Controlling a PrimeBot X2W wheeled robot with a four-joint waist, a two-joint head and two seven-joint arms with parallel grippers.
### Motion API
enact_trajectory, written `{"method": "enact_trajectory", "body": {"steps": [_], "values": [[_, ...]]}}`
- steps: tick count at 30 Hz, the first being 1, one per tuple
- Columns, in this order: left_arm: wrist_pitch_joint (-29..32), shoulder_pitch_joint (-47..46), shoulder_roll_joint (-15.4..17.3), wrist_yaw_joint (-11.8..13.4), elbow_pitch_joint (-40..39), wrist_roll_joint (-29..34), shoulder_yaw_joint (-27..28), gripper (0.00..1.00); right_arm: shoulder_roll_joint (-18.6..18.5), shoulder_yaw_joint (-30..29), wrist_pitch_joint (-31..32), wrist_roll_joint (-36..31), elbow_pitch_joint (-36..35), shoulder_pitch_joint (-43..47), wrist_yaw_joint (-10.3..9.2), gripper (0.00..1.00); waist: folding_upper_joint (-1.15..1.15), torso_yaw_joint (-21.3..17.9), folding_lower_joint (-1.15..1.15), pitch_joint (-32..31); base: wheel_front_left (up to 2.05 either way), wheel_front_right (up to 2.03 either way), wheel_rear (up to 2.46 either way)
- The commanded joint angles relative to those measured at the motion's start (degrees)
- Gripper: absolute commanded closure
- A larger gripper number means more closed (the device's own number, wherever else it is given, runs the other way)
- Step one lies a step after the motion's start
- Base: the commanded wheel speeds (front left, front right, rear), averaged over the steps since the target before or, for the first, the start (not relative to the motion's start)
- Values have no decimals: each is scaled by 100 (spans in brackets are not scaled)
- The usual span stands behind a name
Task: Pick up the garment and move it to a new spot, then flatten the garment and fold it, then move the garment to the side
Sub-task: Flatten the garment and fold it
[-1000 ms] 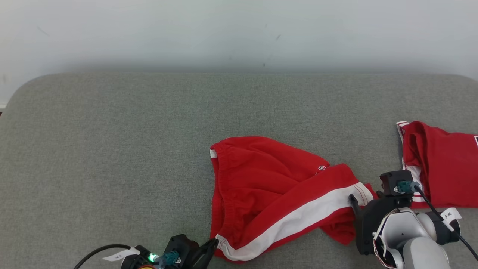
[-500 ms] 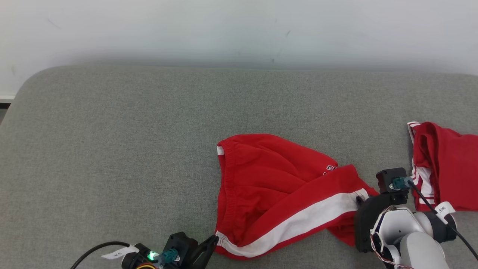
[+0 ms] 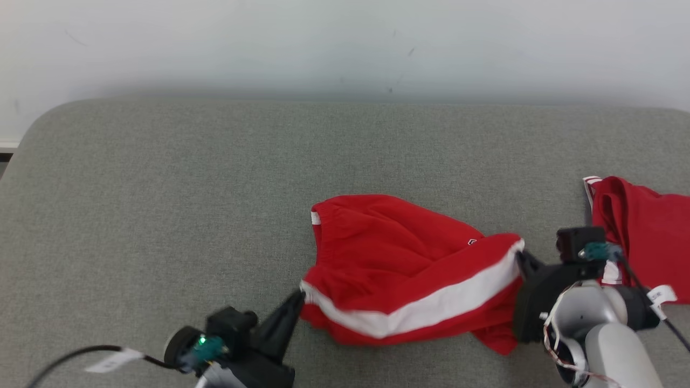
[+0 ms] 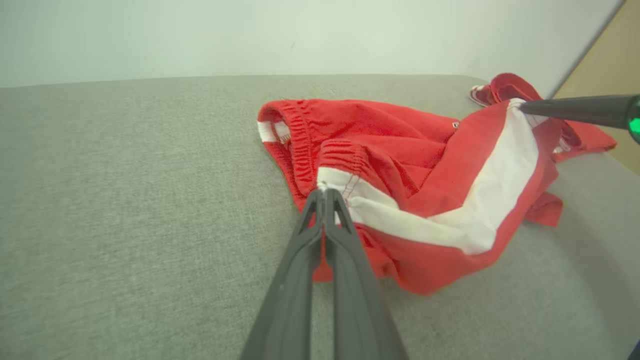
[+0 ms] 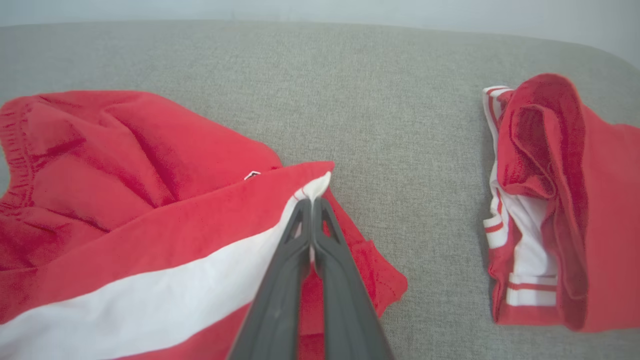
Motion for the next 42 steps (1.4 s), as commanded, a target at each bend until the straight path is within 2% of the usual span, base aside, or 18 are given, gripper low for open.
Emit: {"method": "enact_trajectory", "body": {"steps": [1, 6, 11, 15, 18, 22, 24, 26, 28, 30, 32, 37, 42], "values": [[-76, -79, -11, -4, -57, -116, 63, 100, -7, -2, -70, 113, -61, -76, -15, 100, -1, -1, 0, -7, 0, 0, 0], [-339, -179, -119, 48, -621, -674, 652, 100, -4, 65, -477, 873, -503, -319, -14, 100, -1, -45, 0, 36, 0, 0, 0], [-237, -576, -218, 41, -1079, -1449, 1301, 100, -4, 397, -798, 1669, -768, -991, -15, 100, -1, -214, 0, 368, 0, 0, 0], [98, -1359, -111, 36, -1108, -1800, 1652, 100, -156, 804, -1133, 1842, -509, -1981, -15, 100, -1, -395, 0, 880, 0, 0, 0], [322, -2155, 0, 24, -914, -1884, 1849, 100, -181, 951, -1432, 2093, -17, -2922, -12, 100, -1, -528, 0, 1310, 0, 0, 0], [445, -3339, 131, 3, -591, -1908, 2076, 100, -187, 797, -1978, 1989, 850, -4224, -13, 100, -1, -677, 0, 1865, 0, 0, 0], [497, -3886, 297, -34, -498, -1821, 2139, 100, -181, 828, -2358, 1759, 1195, -4899, -13, 100, -1, -759, 0, 2077, 0, 0, 0], [540, -4574, 492, -98, -476, -1772, 2184, 100, -204, 847, -3046, 1371, 1641, -5662, -14, 100, -1, -813, 0, 2257, 0, 0, 0], [387, -5023, 603, -91, -531, -1669, 2292, 100, -175, 629, -3565, 1219, 1853, -6107, -14, 100, -1, -829, 0, 2344, 0, 0, 0], [139, -5360, 583, -99, -611, -1636, 2394, 100, -124, 330, -4074, 1064, 2002, -6440, -14, 100, -1, -822, 0, 2399, 0, 0, 0], [-125, -5573, 502, -115, -731, -1697, 2515, 100, -108, 65, -4324, 863, 2075, -6631, -14, 100, -1, -814, 0, 2437, 0, 0, 0], [-466, -5480, 309, -137, -1021, -1998, 2759, 100, -96, -284, -4457, 486, 2060, -6686, -16, 100, -1, -775, 0, 2520, 0, 0, 0], [-588, -4412, 234, -189, -845, -1909, 2440, 100, -127, -5, -4293, 79, 2718, -6020, -15, 100, -1, -712, 0, 2462, 0, 0, 0]]}}
